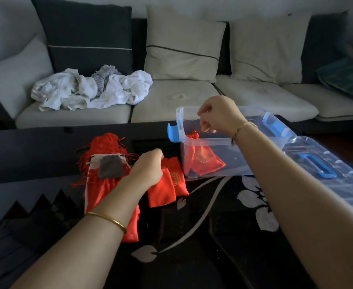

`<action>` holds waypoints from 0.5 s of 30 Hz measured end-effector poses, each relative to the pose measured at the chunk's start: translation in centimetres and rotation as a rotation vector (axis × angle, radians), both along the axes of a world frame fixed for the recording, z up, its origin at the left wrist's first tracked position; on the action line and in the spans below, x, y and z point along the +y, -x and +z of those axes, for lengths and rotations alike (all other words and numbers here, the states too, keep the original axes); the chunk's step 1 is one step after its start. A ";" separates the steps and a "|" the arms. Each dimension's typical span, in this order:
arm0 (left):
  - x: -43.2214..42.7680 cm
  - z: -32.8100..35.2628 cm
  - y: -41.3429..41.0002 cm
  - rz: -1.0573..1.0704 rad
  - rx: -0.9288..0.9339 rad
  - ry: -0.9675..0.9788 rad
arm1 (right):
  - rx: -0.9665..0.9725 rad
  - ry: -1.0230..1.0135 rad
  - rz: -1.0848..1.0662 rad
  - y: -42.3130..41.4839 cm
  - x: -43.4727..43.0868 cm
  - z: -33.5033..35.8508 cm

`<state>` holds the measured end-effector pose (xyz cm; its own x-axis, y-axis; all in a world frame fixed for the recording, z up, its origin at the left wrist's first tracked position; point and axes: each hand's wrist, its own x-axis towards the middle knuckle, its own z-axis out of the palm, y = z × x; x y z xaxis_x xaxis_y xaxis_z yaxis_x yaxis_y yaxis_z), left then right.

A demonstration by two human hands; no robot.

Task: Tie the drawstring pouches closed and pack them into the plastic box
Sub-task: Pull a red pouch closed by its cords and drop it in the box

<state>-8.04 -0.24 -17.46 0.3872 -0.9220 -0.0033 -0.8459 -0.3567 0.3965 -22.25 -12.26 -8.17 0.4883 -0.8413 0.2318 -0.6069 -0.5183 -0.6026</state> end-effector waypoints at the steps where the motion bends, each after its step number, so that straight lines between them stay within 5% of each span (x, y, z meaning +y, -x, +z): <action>1: 0.6 0.7 0.3 -0.021 0.038 0.031 | -0.085 -0.035 0.026 0.7 1.9 0.1; 3: 1.8 1.8 1.1 -0.069 0.094 0.091 | -0.142 -0.153 0.083 1.8 5.1 -0.2; 9: 5.2 3.6 4.4 -0.172 0.225 0.279 | 0.218 -0.311 0.225 3.2 9.5 -3.4; 15: 6.9 3.5 6.3 -0.223 0.294 0.352 | 0.089 -0.231 0.184 5.3 11.0 -5.8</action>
<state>-14.38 6.69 -13.99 0.2104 -0.9470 0.2426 -0.7205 0.0175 0.6932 -27.56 -1.26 -14.00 0.6470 -0.7625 -0.0053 -0.5711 -0.4799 -0.6660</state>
